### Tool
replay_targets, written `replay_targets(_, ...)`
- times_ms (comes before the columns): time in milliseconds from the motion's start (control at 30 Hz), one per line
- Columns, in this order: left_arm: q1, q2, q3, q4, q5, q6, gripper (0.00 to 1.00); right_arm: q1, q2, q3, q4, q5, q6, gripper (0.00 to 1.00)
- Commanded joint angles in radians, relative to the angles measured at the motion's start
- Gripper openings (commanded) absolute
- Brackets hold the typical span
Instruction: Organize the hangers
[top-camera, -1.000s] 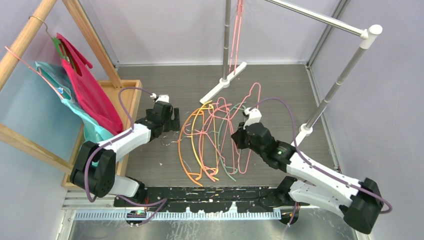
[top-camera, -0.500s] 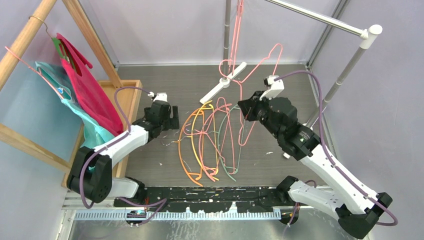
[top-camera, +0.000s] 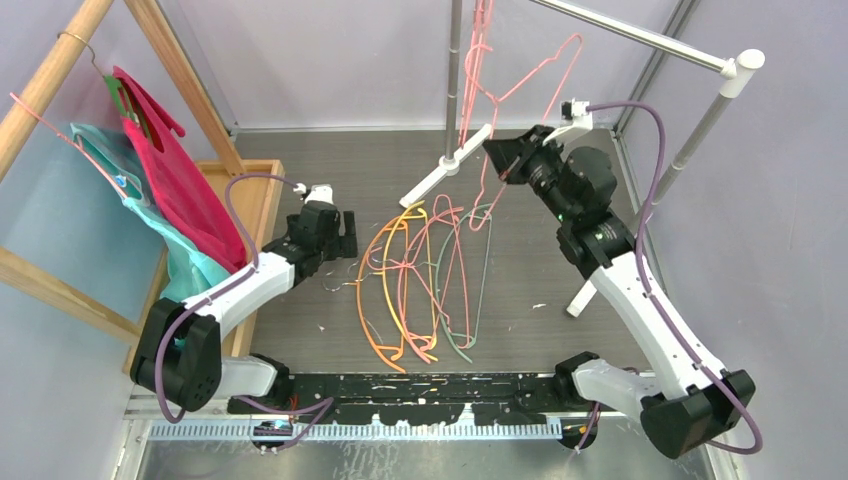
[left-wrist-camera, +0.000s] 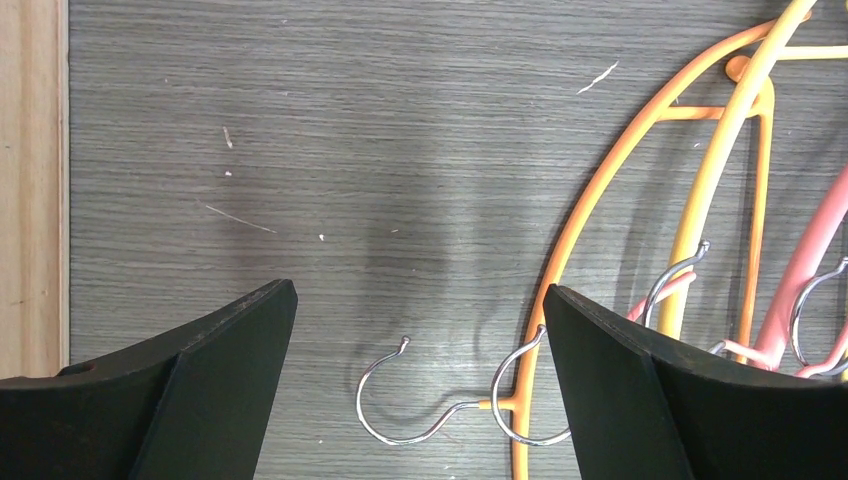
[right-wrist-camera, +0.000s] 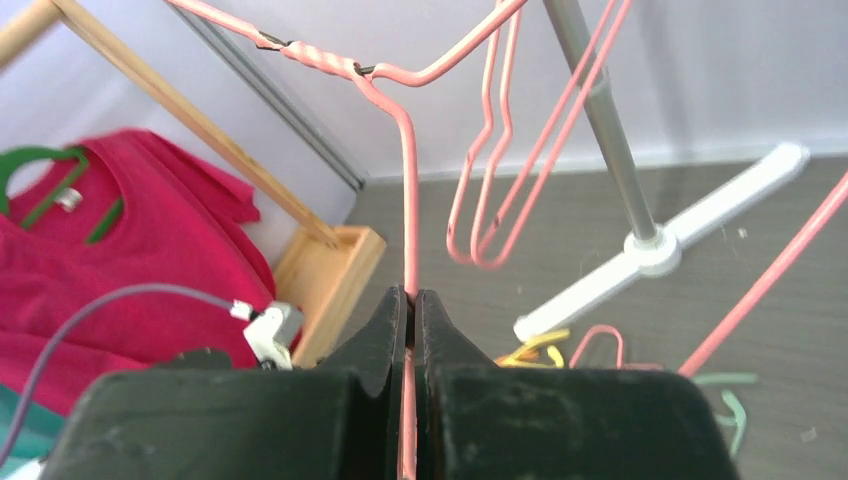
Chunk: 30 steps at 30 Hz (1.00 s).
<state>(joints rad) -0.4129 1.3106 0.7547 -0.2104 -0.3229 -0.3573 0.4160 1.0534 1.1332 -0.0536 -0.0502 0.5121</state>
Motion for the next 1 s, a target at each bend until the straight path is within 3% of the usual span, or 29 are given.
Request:
replay_targets(0,0.000,-0.033,0.000,0.042,-0.020,-0.016,0.98,-0.098,0.053,0.071,0.288,-0.157,0.123,0.01)
replay_targets(267,0.000,-0.018,0.002,0.042,-0.029,-0.013,0.98,-0.201,0.220,0.098,0.576,-0.284,0.306,0.01)
replay_targets(567,0.000,0.010,0.011,0.043,-0.036,-0.009,0.98,-0.206,0.333,0.155,0.695,-0.299,0.330,0.01)
replay_targets(967,0.001,0.045,0.023,0.043,-0.033,-0.005,0.98,-0.233,0.460,0.227,0.731,-0.274,0.369,0.01)
